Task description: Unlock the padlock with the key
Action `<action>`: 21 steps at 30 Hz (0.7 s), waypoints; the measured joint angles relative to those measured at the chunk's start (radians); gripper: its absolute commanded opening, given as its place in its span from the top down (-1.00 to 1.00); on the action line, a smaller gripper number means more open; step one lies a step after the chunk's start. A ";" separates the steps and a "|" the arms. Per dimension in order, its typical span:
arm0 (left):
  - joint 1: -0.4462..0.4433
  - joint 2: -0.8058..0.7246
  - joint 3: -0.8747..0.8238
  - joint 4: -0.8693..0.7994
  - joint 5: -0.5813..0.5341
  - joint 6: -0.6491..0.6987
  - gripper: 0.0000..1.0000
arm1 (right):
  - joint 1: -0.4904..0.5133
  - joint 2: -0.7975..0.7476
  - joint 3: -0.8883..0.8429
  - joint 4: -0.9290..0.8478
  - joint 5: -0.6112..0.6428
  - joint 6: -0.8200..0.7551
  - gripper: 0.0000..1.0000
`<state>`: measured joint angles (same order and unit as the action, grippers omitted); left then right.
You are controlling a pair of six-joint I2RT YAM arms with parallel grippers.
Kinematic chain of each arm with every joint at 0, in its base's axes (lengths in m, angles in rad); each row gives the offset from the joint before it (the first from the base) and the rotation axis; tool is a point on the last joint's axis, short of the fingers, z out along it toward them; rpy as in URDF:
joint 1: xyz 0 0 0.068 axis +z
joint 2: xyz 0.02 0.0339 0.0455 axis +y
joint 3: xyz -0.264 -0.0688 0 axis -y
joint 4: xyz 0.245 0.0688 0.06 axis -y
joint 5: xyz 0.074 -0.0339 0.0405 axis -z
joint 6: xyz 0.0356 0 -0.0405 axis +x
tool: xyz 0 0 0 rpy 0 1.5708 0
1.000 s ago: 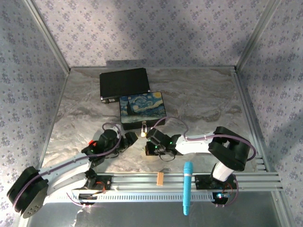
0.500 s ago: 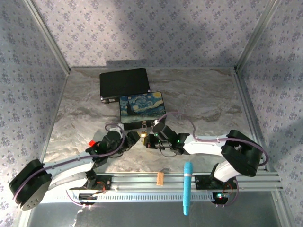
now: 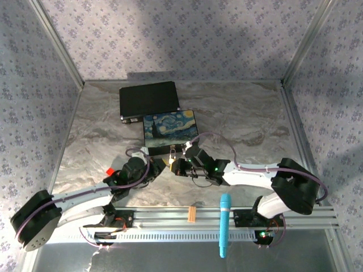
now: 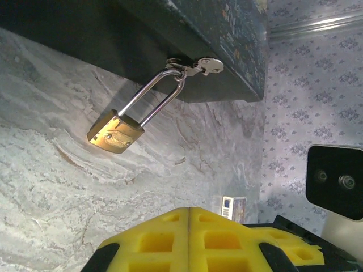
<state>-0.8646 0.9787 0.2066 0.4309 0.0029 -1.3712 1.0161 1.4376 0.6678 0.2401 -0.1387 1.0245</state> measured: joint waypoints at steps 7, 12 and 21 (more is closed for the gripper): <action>0.012 -0.060 0.051 -0.129 0.016 0.138 1.00 | -0.101 -0.122 -0.002 -0.100 -0.082 -0.182 -0.48; 0.069 -0.106 0.201 -0.235 0.142 0.364 1.00 | -0.228 -0.364 -0.030 -0.159 -0.200 -0.390 -0.58; 0.099 -0.086 0.273 -0.216 0.396 0.586 1.00 | -0.323 -0.394 -0.060 -0.053 -0.492 -0.493 -0.13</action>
<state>-0.7654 0.8925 0.4797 0.2153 0.3992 -0.7853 0.6926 1.0439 0.6083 0.1871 -0.6304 0.5312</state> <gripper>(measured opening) 0.048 0.612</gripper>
